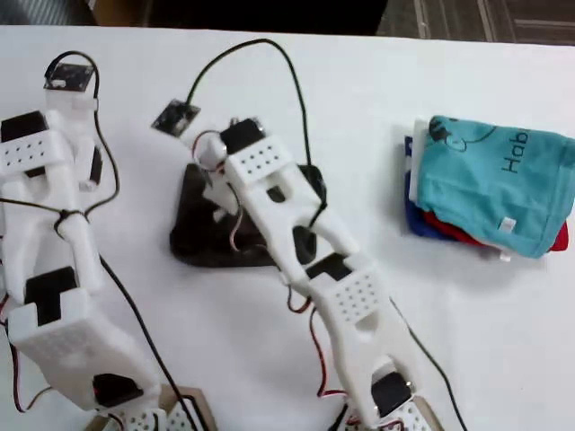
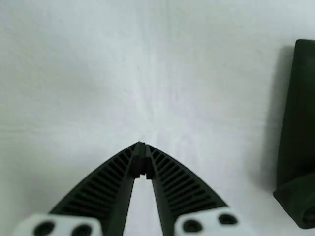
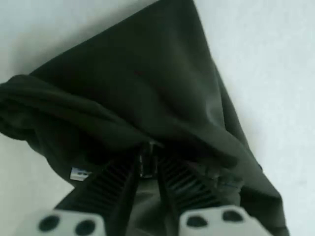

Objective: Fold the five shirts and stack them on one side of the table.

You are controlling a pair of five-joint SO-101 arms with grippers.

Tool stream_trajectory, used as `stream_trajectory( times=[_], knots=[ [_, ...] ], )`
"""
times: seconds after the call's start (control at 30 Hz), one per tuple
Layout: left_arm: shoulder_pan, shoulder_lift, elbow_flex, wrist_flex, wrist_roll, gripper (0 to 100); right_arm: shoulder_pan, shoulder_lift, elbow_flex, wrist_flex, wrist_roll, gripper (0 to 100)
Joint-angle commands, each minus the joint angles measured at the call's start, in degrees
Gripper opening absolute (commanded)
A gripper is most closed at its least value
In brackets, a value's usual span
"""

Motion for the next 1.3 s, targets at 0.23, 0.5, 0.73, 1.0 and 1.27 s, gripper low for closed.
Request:
stream_trajectory(
  times=[0.23,0.5,0.73,1.0,1.27],
  knots=[
    [-0.7,-0.5,-0.6,-0.9,-0.4,3,1.8,-2.5,-2.2,9.7,0.1,2.2],
    [-2.0,-0.6,-0.7,-0.9,-1.4,3,0.4,-15.7,18.6,8.8,-0.2,2.3],
    [-1.9,-0.4,-0.7,-1.9,-2.3,3,0.2,-35.2,37.5,3.0,0.0,2.3],
    [-1.8,-0.4,-0.7,-2.0,-2.3,3,4.5,-37.2,36.0,-14.5,0.0,2.3],
    [-1.8,-0.4,-0.6,-2.0,-2.3,3,5.3,-17.8,30.2,-20.9,0.1,2.2]
  ],
)
